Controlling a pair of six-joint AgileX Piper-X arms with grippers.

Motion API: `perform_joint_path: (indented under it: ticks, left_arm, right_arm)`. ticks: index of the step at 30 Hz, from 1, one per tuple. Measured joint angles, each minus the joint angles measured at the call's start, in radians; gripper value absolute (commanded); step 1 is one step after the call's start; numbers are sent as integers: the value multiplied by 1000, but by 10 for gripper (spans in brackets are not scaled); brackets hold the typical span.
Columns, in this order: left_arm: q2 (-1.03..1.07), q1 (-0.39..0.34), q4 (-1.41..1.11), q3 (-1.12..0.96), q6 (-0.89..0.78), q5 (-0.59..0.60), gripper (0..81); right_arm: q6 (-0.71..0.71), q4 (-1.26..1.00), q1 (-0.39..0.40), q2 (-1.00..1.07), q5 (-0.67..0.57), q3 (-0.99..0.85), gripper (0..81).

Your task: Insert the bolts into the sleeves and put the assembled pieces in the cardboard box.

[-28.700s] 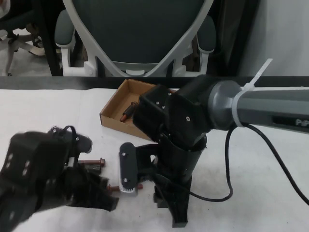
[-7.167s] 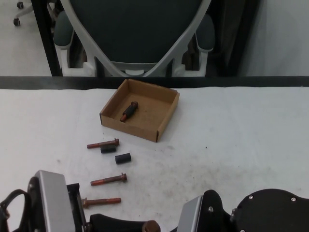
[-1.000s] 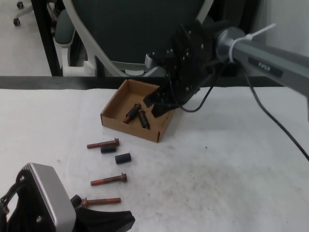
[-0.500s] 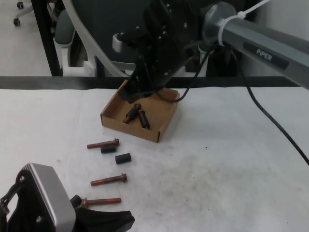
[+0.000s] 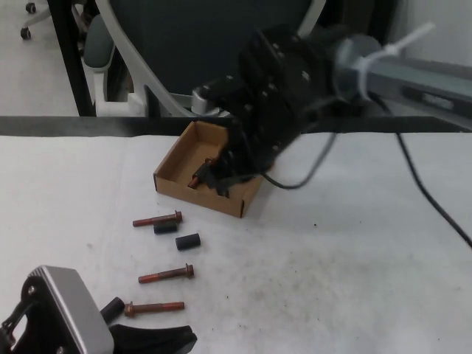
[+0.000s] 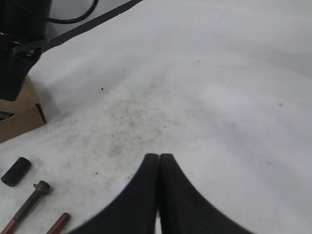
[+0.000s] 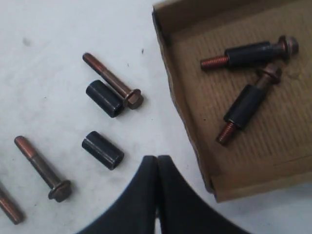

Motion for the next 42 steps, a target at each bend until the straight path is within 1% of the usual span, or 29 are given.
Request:
perform_joint_path:
  ticks: [3,6,7,10,13,14,18,20,21,22,25,26,28,29,32,33,34,35,37,39,42]
  left_arm:
    - [0,0,-1,0,0,-4,3]
    - [0,0,-5,0,2,-4,3]
    - [0,0,-4,0,2,-4,3]
    - [0,0,-4,0,2,-4,3]
    - [0,0,-4,0,-9,-7,3]
    - [0,0,-4,0,-11,-14,3]
    - [0,0,-4,0,-38,-65,3]
    - [0,0,-4,0,-54,-75,3]
    - [0,0,-4,0,-60,-80,3]
    - [0,0,-4,0,-67,-80,3]
    - [0,0,-4,0,-74,-80,3]
    - [0,0,-4,0,-77,-80,3]
    - [0,0,-4,0,-78,-80,3]
    - [0,0,-4,0,-79,-80,3]
    - [0,0,-2,0,-79,-108,3]
    - [0,0,5,-3,-79,-118,3]
    - [0,0,7,-3,-79,-118,3]
    - [0,0,20,-7,-79,-125,3]
    - [0,0,59,-24,-79,-132,3]
    - [0,3,125,-62,-79,-145,3]
    - [10,4,194,-129,-96,-199,3]
  right_arm:
    - [39,-134,-5,-69,-3,174,2]
    - [65,-254,-8,-182,-3,341,2]
    - [66,-261,-8,-182,-3,352,2]
    - [97,-368,-7,-302,-5,513,2]
    - [173,-539,-7,-460,-5,732,2]
    - [217,-645,-2,-535,-5,834,2]
    - [305,-829,23,-711,-2,1028,2]
    - [333,-907,59,-819,38,1153,2]
    - [336,-923,75,-851,58,1186,2]
    - [338,-934,111,-900,99,1241,2]
    - [331,-957,174,-954,161,1316,2]
    - [331,-959,179,-954,165,1321,2]
    - [331,-1001,226,-972,204,1375,2]
    - [331,-1005,231,-972,208,1381,2]
    - [331,-1076,314,-980,254,1442,2]
    - [331,-1212,374,-983,349,1529,2]
    - [333,-1245,398,-984,377,1552,2]
    - [333,-1245,398,-983,377,1555,2]
    - [339,-1281,429,-983,407,1580,2]
    - [341,-1290,441,-985,416,1589,2]
    - [346,-1294,471,-985,426,1605,2]
